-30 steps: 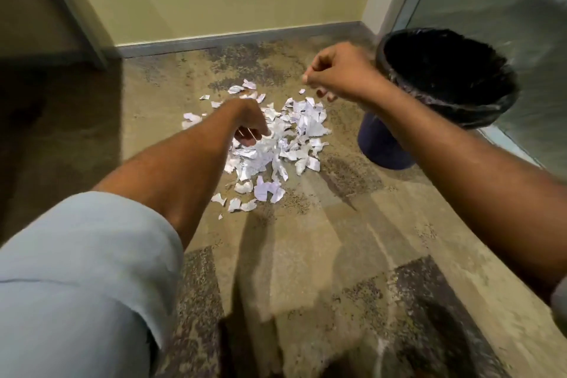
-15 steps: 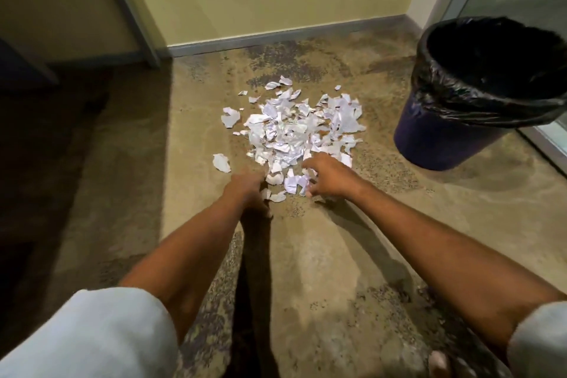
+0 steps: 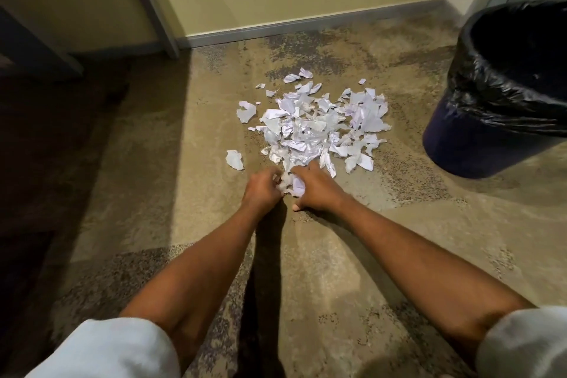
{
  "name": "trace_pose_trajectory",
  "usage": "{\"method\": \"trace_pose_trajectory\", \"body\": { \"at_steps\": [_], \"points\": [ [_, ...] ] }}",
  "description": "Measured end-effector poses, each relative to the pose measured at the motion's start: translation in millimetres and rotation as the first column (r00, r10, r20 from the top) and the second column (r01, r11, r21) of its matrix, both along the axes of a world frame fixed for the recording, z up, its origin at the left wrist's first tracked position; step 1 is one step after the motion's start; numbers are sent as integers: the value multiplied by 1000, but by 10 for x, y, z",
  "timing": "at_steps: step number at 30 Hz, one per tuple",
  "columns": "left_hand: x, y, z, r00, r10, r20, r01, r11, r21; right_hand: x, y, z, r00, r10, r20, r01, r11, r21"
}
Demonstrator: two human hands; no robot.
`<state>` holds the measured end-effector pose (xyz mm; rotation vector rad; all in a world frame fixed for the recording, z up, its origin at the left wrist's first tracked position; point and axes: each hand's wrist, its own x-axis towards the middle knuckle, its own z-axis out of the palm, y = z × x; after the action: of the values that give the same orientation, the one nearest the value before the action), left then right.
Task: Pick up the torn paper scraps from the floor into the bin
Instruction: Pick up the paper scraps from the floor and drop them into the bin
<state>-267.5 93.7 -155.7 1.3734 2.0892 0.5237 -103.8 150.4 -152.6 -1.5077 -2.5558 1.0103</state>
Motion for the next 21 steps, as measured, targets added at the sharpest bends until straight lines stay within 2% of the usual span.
{"method": "trace_pose_trajectory", "body": {
  "at_steps": [7,10,13,16,21],
  "points": [
    [-1,128,-156,985,65,157,-65,998,-5,-52,-18,-17,960,-171,-220,164,985,-49],
    [110,106,13,955,133,264,-135,991,-10,-18,20,46,870,-374,-320,292,916,-275],
    [213,184,216,868,204,454,-225,974,-8,76,113,265,731,-552,-401,337,803,-491],
    [400,397,571,799,195,569,-270,961,50,251,285,602,660,-590,-465,355,791,-499],
    [850,891,1255,713,73,697,-271,946,178,675,649,1309,559,-565,-606,426,823,-375]
  ]
}}
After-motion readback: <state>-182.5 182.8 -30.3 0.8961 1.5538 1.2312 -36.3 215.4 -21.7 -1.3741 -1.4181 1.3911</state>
